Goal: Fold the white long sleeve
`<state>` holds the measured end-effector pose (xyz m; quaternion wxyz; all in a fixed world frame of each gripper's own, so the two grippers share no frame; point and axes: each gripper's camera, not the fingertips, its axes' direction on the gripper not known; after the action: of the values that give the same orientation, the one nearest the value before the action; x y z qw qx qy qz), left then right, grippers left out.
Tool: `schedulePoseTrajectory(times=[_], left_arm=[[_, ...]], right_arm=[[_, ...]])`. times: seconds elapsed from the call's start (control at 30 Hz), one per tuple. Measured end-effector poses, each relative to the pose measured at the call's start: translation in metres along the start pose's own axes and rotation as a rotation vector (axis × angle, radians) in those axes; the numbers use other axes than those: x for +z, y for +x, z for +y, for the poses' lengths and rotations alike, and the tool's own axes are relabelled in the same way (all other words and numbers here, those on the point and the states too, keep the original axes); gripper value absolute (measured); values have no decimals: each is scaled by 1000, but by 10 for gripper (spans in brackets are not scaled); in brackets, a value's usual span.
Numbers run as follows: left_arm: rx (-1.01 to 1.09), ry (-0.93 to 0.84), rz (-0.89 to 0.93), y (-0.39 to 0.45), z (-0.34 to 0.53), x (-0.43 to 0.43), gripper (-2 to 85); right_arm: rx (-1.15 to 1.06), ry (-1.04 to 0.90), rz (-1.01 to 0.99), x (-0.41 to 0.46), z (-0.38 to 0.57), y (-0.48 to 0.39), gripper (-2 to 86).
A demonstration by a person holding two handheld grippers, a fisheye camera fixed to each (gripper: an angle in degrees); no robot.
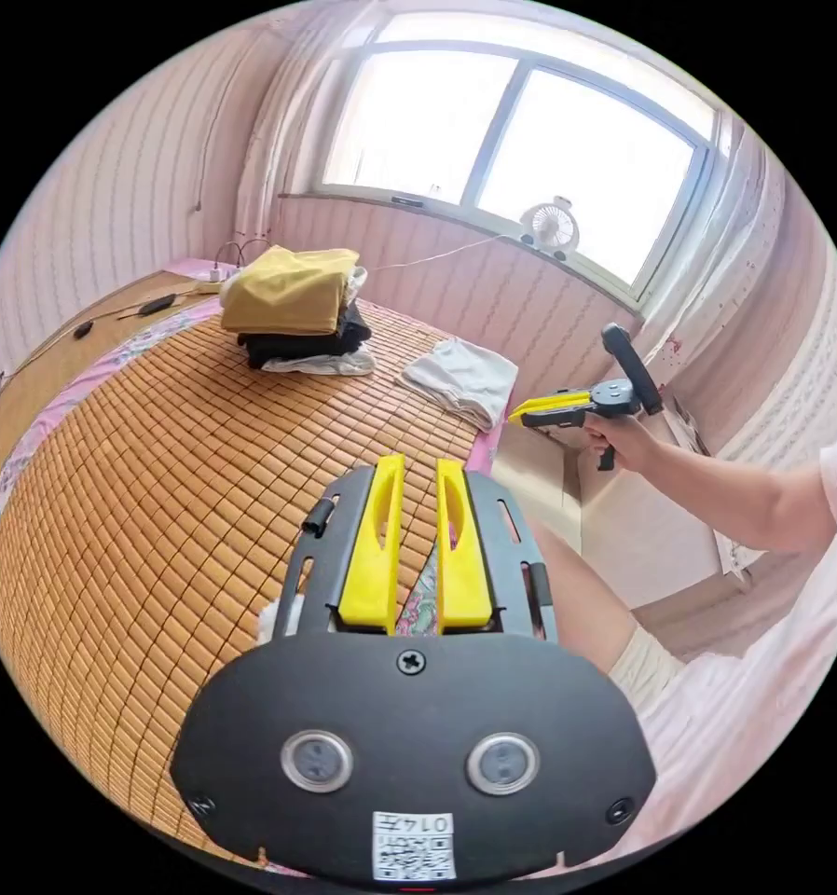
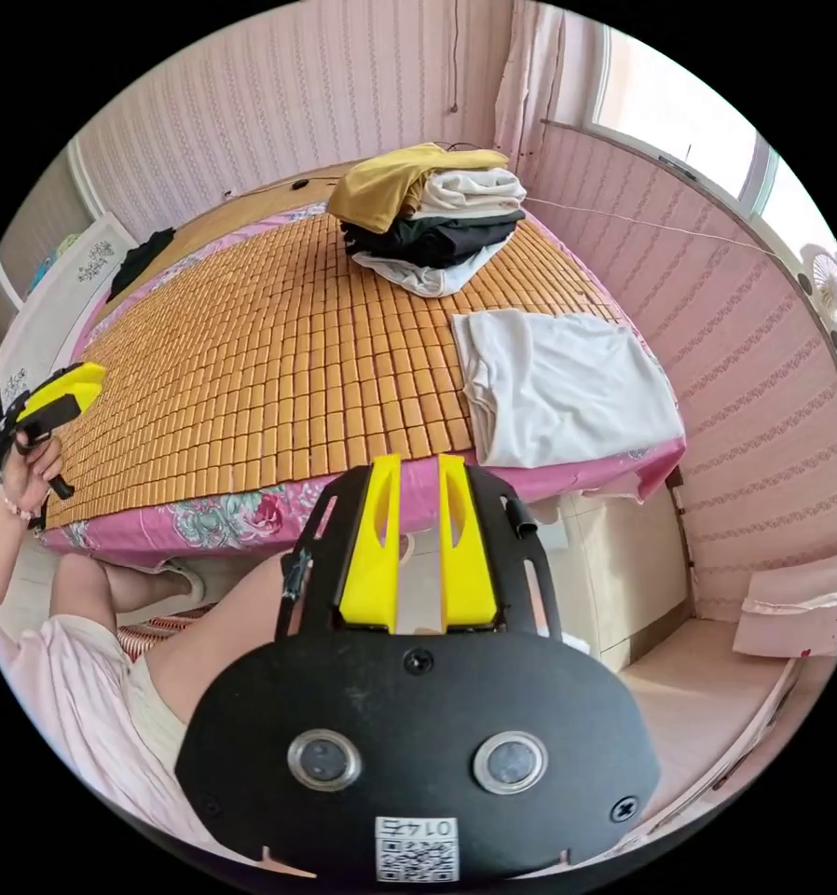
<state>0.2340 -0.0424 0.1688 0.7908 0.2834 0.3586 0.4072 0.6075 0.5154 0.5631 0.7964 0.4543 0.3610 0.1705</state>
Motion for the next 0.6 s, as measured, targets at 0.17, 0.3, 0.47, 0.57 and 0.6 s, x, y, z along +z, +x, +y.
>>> schedulePoseTrajectory(times=[0.17, 0.3, 0.47, 0.57, 0.6], left_arm=[[132, -108, -36, 4, -92, 117, 56], [158, -157, -59, -1, -144, 184, 59], [175, -258, -73, -9, -207, 274, 66], [171, -282, -76, -10, -232, 314, 71], [172, -290, -72, -10, -237, 322, 72]], right_arm=[[-32, 30, -13, 51, -38, 28, 78], [-98, 44, 1, 110, -82, 39, 90], [-81, -44, 32, 201, -115, 67, 93], [-50, 0, 49, 231, -108, 86, 55], [-42, 2, 46, 238, -104, 92, 41]])
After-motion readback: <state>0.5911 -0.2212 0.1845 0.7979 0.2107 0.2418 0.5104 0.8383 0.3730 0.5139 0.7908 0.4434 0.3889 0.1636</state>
